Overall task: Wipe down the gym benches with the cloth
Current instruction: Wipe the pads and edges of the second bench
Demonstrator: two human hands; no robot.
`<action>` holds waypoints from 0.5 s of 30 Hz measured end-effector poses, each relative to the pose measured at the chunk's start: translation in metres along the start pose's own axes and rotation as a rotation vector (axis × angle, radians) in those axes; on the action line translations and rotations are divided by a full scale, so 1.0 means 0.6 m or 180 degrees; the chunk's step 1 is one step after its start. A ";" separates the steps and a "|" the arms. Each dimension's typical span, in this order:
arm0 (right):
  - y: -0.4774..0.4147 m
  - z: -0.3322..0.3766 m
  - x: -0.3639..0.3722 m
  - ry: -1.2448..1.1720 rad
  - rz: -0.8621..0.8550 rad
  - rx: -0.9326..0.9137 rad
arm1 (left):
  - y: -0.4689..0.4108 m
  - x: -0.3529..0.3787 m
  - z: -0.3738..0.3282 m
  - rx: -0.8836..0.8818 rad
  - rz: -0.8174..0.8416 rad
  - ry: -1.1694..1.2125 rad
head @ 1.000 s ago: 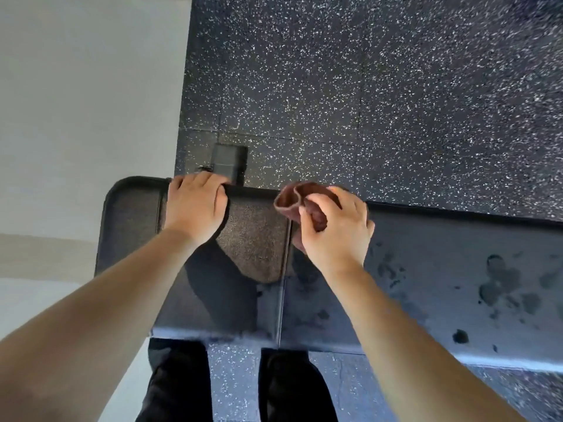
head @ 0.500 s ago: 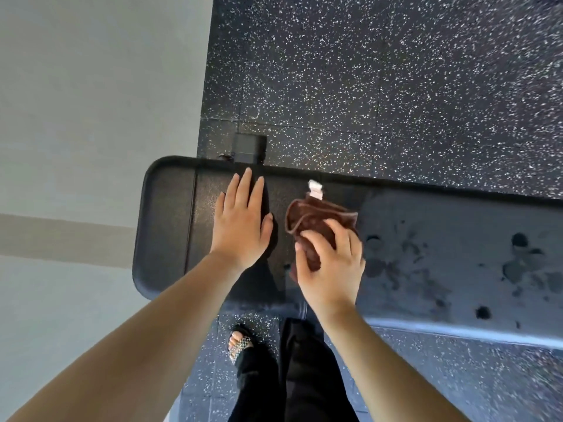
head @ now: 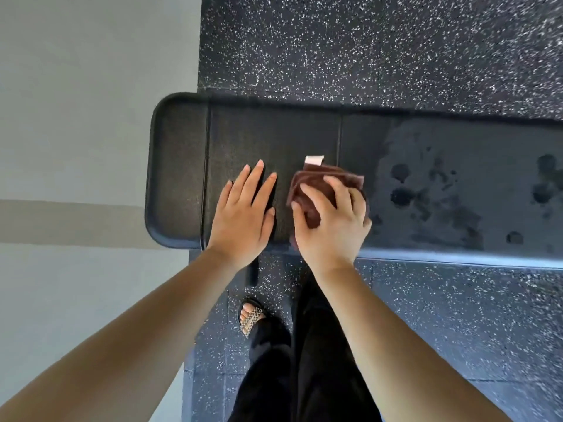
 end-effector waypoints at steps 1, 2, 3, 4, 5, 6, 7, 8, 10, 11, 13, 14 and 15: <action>-0.003 0.005 0.003 0.0058 -0.0023 -0.0016 | 0.000 0.001 0.000 0.0010 -0.0040 0.0009; 0.000 0.006 0.006 0.0082 -0.0027 -0.0046 | 0.000 0.000 0.000 0.0013 -0.0074 0.0015; 0.009 0.002 0.007 0.0070 -0.0033 -0.0089 | 0.001 0.000 -0.001 0.0011 -0.0094 0.0021; 0.022 -0.004 0.007 0.0041 -0.0054 -0.0158 | 0.002 -0.001 -0.002 0.0007 -0.0100 0.0018; 0.039 -0.010 0.006 0.0030 -0.0085 -0.0259 | 0.003 -0.002 -0.003 0.0003 -0.0098 0.0012; 0.054 -0.017 0.003 0.0042 -0.0118 -0.0371 | 0.003 -0.002 -0.005 -0.0012 -0.0090 0.0014; 0.065 -0.025 0.001 0.0050 -0.0134 -0.0462 | 0.003 -0.005 -0.006 -0.0043 -0.0080 0.0031; 0.071 -0.035 -0.001 0.0041 -0.0142 -0.0504 | 0.003 -0.007 -0.008 -0.0077 -0.0061 0.0057; 0.069 -0.065 -0.011 0.0006 -0.0175 -0.0398 | 0.000 -0.012 -0.012 -0.0127 -0.0005 0.0098; 0.061 -0.084 -0.017 -0.0015 -0.0205 -0.0260 | -0.002 -0.013 -0.014 -0.0150 0.0032 0.0108; 0.035 -0.121 -0.031 -0.0113 -0.0282 0.0092 | -0.003 -0.016 -0.015 -0.0221 0.0093 0.0138; 0.017 -0.135 -0.037 -0.0179 -0.0321 0.0252 | -0.003 -0.016 -0.018 -0.0246 0.0089 0.0161; -0.003 -0.144 -0.041 -0.0241 -0.0339 0.0380 | -0.003 -0.017 -0.024 -0.0249 0.0059 0.0187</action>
Point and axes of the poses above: each hand's wrist, its own y-axis away from the middle knuckle, its own x-axis out of the palm, z = x × y, the point moved 9 cm from there along -y, towards the middle knuckle, and after that the axes turned 10 degrees about y, right-handed, at the moved point
